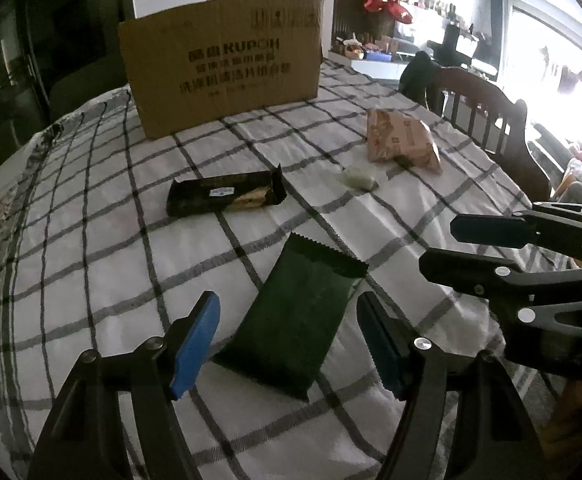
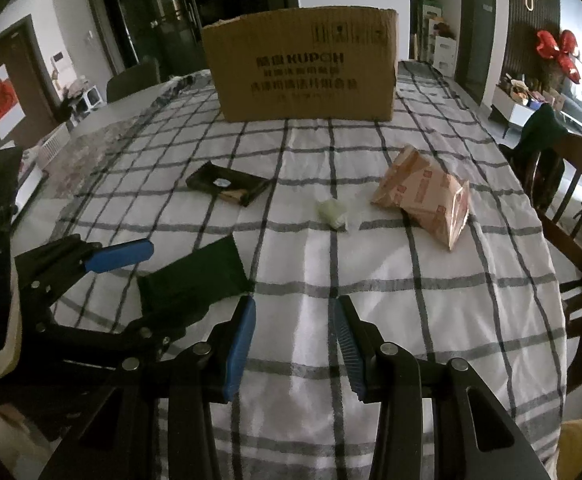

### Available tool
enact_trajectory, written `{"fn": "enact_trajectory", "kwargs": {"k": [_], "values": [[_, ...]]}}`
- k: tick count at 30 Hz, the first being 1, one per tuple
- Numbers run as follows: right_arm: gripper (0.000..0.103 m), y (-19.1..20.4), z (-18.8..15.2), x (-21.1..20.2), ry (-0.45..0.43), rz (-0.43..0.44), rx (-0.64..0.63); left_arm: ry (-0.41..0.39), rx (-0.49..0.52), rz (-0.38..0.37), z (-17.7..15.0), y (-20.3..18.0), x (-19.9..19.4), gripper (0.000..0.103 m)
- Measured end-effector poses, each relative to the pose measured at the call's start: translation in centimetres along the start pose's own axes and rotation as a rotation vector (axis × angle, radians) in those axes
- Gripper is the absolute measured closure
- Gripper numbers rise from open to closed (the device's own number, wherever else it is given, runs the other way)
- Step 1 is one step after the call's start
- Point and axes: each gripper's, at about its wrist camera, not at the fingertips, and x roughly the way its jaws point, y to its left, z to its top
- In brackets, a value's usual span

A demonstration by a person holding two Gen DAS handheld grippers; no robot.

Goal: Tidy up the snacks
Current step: 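Close the left tool on the dark green packet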

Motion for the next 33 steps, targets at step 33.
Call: {"fn": "enact_trajectory", "kwargs": {"k": [33], "values": [[0.061, -1.8, 1.1, 0.5, -0.027, 0.033, 0.036, -0.064, -0.134, 0.06, 2.2, 0.2, -2.7, 0.055]]}}
